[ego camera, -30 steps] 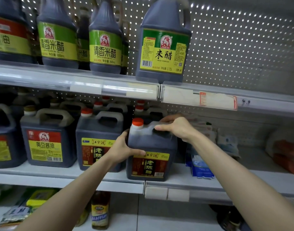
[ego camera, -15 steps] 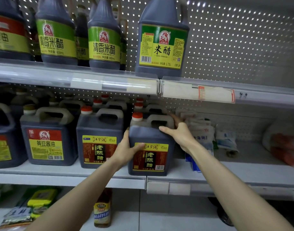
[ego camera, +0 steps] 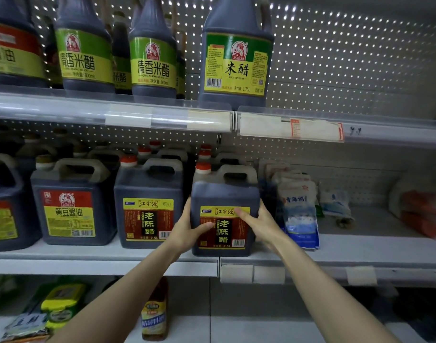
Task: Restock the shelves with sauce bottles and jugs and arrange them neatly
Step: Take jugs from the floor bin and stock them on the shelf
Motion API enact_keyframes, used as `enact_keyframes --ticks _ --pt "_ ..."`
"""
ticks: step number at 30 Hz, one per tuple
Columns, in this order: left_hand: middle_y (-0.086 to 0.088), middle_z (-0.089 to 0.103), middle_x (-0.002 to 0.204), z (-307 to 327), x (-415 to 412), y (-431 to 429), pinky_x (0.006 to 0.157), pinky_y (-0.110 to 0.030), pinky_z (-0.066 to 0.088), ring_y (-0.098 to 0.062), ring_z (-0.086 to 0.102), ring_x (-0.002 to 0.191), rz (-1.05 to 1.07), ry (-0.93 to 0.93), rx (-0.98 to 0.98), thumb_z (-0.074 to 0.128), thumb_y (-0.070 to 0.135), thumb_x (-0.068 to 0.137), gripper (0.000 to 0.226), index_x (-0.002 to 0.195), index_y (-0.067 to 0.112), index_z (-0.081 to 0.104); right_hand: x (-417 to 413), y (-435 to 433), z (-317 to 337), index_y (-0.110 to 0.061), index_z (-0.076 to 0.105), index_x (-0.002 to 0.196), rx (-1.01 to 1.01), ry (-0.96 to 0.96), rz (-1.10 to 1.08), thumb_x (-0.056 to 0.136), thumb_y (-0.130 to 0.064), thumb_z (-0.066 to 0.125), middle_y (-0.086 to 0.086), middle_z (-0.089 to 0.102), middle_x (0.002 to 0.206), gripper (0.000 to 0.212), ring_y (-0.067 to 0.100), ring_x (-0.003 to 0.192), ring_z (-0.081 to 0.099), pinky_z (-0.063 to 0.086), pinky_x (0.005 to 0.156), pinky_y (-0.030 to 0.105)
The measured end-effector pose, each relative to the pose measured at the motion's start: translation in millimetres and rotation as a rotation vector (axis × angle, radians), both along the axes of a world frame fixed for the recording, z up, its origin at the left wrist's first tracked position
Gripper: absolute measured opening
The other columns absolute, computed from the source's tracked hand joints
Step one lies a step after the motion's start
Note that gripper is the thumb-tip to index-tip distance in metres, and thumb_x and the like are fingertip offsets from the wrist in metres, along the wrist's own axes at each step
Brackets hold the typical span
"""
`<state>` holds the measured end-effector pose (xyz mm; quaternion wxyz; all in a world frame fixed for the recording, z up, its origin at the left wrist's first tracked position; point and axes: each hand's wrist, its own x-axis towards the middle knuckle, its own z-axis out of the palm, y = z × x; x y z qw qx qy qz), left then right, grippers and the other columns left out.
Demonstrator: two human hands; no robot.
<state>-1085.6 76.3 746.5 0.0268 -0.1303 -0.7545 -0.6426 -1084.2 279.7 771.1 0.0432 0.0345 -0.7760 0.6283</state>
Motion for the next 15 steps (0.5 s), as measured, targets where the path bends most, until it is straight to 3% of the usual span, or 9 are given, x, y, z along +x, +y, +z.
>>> enact_keyframes --ticks 6,12,15 --pt "0.008 0.052 0.131 -3 -3 1 0.102 -0.041 0.046 -0.013 0.05 0.121 0.02 0.01 -0.005 0.064 0.013 0.089 0.083 0.151 0.035 0.012 -6 0 -4 -0.026 0.034 0.145 -0.005 0.036 -0.01 0.087 -0.034 0.067 0.002 0.058 0.133 0.066 0.02 0.116 0.059 0.05 0.097 0.042" --pt "0.002 0.052 0.135 -2 -9 2 0.102 -0.045 0.046 -0.019 0.051 0.124 0.033 -0.006 -0.024 0.064 0.014 0.09 0.082 0.151 0.032 0.013 -11 1 -3 -0.025 0.037 0.142 -0.003 0.024 -0.011 0.087 -0.035 0.067 0.002 0.057 0.133 0.063 0.021 0.117 0.058 0.05 0.098 0.044" --pt "-0.001 0.051 0.137 -3 -11 3 0.103 -0.047 0.045 -0.021 0.05 0.125 0.044 -0.022 -0.02 0.063 0.014 0.09 0.081 0.151 0.03 0.013 -14 1 -6 -0.024 0.032 0.146 0.012 0.008 -0.024 0.083 -0.041 0.069 0.002 0.055 0.137 0.075 0.023 0.122 0.055 0.048 0.101 0.048"
